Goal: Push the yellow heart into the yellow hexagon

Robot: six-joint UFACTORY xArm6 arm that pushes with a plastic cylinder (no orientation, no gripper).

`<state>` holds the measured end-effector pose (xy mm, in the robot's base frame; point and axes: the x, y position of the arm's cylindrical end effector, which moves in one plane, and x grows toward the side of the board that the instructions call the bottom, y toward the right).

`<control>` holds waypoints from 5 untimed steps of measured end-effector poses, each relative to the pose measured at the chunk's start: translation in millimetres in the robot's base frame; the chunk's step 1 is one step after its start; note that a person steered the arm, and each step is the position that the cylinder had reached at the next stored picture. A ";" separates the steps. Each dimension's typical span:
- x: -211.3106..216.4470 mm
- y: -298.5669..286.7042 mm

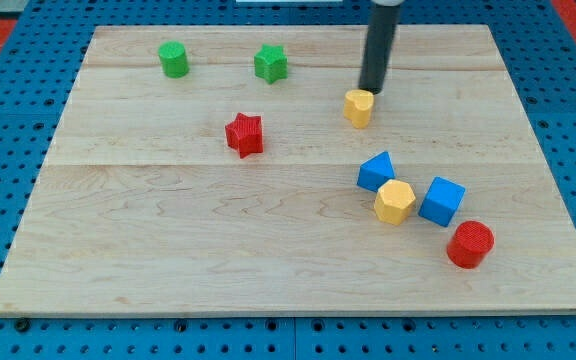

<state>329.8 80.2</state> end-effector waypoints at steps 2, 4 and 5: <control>101.9 21.3; 99.5 7.1; 97.4 -26.7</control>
<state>427.3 53.5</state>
